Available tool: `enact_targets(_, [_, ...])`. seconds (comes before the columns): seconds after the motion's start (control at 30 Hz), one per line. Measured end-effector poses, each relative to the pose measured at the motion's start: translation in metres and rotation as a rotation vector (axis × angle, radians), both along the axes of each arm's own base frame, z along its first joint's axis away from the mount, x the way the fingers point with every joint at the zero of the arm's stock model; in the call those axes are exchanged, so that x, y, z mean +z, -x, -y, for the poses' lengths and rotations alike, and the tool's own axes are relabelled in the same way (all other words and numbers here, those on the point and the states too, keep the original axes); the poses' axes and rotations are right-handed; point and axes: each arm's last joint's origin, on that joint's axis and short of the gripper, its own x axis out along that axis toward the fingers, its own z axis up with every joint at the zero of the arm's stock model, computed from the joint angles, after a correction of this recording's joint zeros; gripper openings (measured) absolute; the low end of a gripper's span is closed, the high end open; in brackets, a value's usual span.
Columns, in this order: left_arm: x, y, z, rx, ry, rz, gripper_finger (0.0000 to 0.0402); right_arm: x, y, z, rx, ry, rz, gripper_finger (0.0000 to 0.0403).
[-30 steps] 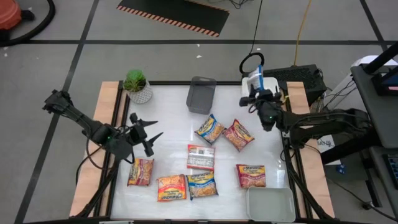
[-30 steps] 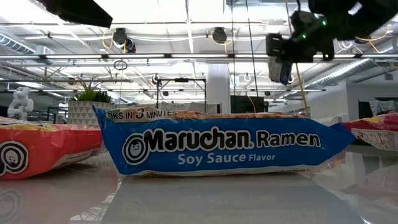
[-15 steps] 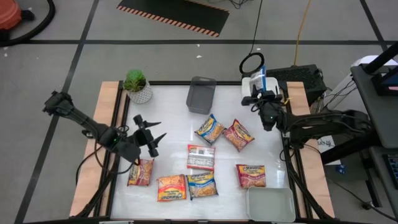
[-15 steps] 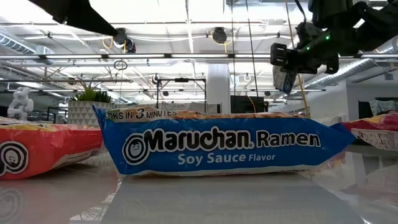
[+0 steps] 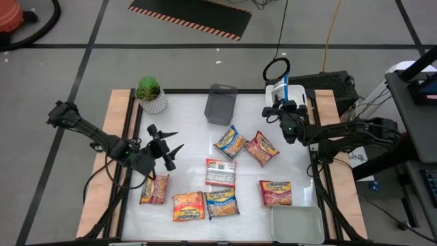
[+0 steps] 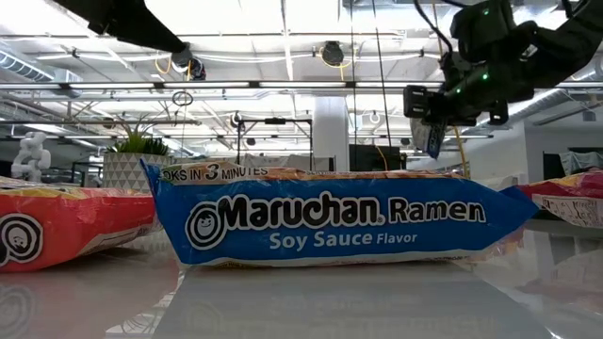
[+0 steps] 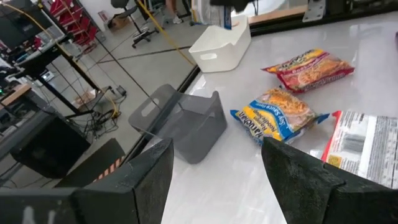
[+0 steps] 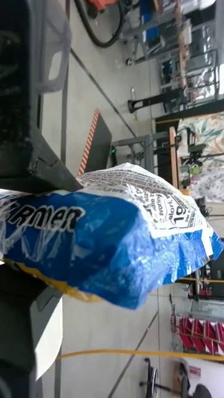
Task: Sort Maruchan noodles
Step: Put the top left blue noodle pack into the white bin
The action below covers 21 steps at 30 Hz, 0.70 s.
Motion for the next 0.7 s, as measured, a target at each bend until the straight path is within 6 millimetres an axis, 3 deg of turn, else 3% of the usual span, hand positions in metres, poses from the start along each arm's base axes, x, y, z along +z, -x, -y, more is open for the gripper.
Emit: enact_targets(0.7, [0.003, -0.003, 0.002, -0.062, 0.017, 0.008, 0.025, -0.024, 0.0, 0.024, -0.068, -0.058, -0.027, 0.0125])
